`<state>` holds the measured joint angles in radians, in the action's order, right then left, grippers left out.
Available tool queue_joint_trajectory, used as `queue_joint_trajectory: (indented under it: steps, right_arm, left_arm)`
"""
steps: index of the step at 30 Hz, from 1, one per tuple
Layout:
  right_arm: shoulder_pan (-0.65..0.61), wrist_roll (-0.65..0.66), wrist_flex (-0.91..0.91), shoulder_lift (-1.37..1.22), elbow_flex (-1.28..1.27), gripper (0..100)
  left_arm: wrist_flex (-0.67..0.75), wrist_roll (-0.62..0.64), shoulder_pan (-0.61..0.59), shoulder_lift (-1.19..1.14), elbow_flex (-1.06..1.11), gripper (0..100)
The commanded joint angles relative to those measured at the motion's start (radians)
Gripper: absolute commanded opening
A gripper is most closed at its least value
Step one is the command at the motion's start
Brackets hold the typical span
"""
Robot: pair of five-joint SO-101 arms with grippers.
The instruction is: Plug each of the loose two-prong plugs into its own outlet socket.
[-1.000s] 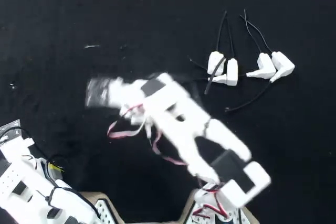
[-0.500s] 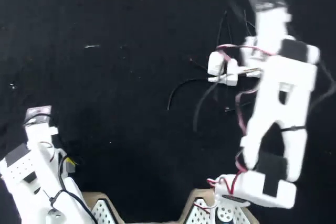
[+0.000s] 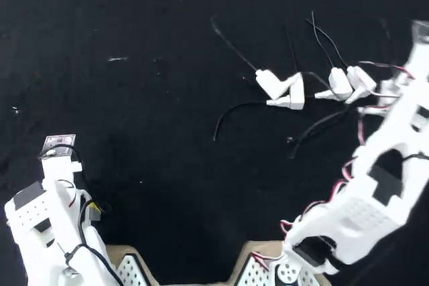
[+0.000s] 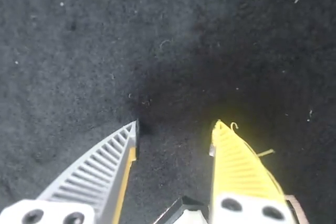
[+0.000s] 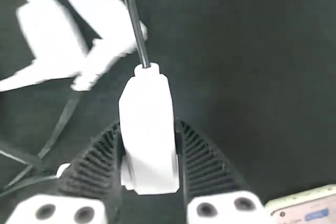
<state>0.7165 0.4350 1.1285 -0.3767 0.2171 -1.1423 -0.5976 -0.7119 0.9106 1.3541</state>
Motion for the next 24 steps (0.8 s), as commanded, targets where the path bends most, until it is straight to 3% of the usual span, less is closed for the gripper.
queue_joint_trajectory:
  steps: [1, 6, 12, 24]
  right_arm:
    - [0.044, 0.0, -0.014, -0.07, 0.099, 1.1]
    - [0.04, 0.0, -0.006, -0.222, 0.197, 2.6]
    - [0.021, 0.0, 0.107, -0.268, 0.351, 22.2]
    - [-0.06, -0.052, 0.644, -0.268, 0.946, 19.4]
  left_arm:
    - [0.009, -0.002, 0.012, 0.012, -0.005, 23]
    - [0.009, -0.002, 0.012, 0.012, -0.005, 23]
    - [0.009, -0.002, 0.012, 0.012, -0.01, 23]
    - [0.146, 0.192, 0.013, 0.014, -0.145, 23]
